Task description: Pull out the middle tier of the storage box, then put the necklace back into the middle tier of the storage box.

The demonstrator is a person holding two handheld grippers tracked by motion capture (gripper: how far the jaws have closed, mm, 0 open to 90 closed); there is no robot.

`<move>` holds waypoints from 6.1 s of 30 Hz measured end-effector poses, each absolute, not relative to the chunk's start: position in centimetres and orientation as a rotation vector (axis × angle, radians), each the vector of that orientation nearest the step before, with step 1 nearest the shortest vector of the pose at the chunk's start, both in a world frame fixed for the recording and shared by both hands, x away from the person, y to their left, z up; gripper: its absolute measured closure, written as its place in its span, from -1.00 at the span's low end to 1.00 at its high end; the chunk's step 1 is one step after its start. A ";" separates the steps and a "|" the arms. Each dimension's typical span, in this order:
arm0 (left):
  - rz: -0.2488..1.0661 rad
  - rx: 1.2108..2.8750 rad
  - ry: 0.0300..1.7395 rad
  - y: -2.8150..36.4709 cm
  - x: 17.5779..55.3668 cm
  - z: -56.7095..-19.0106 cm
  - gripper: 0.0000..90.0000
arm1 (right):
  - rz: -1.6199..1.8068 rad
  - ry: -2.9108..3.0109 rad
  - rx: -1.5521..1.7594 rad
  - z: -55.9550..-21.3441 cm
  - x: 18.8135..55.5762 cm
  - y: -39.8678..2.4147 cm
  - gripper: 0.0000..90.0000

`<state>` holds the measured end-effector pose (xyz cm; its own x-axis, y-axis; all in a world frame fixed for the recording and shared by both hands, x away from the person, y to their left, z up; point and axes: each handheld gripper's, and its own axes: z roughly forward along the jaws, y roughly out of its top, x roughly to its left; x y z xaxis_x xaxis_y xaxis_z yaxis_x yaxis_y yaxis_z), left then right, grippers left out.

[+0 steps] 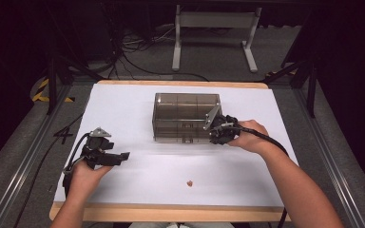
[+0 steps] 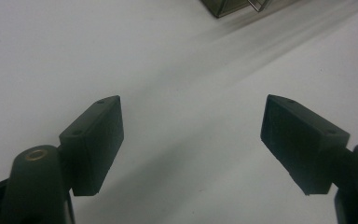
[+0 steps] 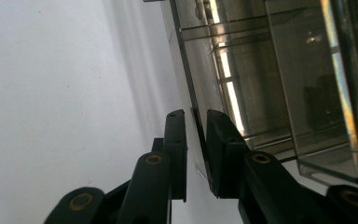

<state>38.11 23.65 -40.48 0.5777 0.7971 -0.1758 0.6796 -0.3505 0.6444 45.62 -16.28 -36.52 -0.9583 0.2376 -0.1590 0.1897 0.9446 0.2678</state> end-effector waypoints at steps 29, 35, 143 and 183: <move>0.218 2.123 1.172 23.5 38.1 -40.6 -0.52 | 0.283 2.978 0.219 -36.0 43.4 -15.7 0.88; 0.217 2.124 1.172 23.5 38.1 -40.5 -0.52 | 0.264 2.995 0.204 -35.9 43.1 -15.8 0.88; 0.211 2.133 1.167 23.4 38.0 -40.6 -0.52 | 0.825 2.931 0.297 -37.6 36.7 -12.2 0.66; 0.211 2.139 1.166 23.4 38.0 -40.6 -0.52 | 0.663 3.081 0.265 -41.7 35.9 -9.9 0.66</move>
